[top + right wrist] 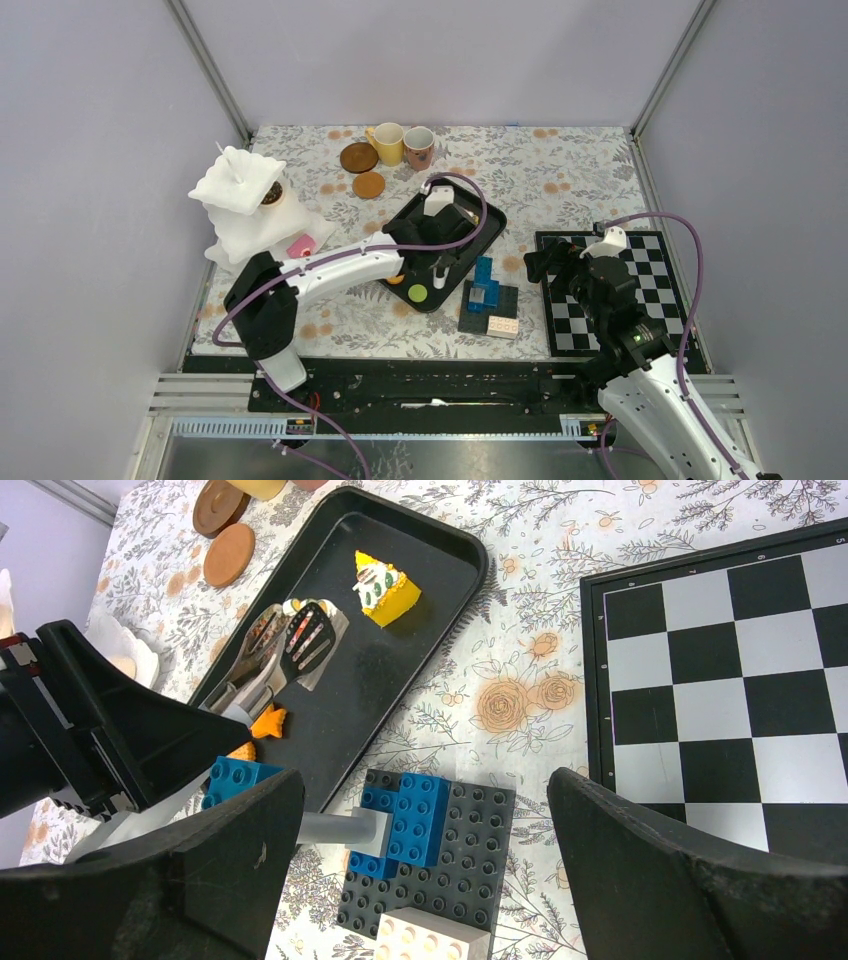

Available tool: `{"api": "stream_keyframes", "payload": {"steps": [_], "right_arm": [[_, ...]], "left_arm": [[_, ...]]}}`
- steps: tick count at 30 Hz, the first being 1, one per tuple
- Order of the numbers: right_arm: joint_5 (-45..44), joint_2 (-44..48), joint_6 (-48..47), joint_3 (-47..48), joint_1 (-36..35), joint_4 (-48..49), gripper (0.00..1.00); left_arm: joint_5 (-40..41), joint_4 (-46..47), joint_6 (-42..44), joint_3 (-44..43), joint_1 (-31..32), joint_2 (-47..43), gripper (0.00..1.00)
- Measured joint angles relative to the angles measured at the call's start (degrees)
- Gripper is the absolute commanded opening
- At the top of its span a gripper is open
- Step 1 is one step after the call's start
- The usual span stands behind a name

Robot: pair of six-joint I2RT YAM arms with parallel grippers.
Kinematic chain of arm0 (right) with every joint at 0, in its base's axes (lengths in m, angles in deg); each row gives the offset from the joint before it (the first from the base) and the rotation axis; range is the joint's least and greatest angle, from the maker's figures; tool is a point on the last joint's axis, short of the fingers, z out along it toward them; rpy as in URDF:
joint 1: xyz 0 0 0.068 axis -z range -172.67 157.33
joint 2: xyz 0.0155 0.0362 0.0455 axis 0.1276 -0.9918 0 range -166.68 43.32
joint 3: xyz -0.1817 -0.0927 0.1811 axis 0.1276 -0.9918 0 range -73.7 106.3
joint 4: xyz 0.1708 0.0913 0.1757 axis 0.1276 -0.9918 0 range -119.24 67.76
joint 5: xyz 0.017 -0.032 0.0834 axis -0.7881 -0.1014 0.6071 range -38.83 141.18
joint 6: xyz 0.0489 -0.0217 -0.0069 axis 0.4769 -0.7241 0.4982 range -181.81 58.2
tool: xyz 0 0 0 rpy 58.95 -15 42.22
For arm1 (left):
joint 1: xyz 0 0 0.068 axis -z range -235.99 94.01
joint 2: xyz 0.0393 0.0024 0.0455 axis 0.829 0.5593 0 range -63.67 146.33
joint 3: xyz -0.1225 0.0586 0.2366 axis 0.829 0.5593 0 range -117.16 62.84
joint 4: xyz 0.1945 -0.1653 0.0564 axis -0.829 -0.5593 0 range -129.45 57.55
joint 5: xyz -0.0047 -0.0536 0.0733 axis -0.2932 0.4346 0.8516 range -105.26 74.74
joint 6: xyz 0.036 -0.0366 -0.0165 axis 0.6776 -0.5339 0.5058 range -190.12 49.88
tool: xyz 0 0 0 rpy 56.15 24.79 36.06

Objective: Serve the afternoon tea

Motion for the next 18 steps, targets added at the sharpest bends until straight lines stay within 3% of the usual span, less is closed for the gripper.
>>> {"api": "stream_keyframes", "payload": {"steps": [5,15,18], "right_arm": [[0.0,0.0,0.0,0.0,0.0,0.0,0.98],[0.0,0.0,0.0,0.0,0.0,0.0,0.98],[0.0,-0.1,0.0,0.0,0.0,0.0,0.98]], "left_arm": [[-3.9,2.5,-0.2,3.5,-1.7,-1.5,0.01],[-6.6,7.6,-0.1,10.4,-4.2,-1.7,0.43],[-4.9,8.2,-0.1,11.3,-3.0,-1.7,0.50]]}}
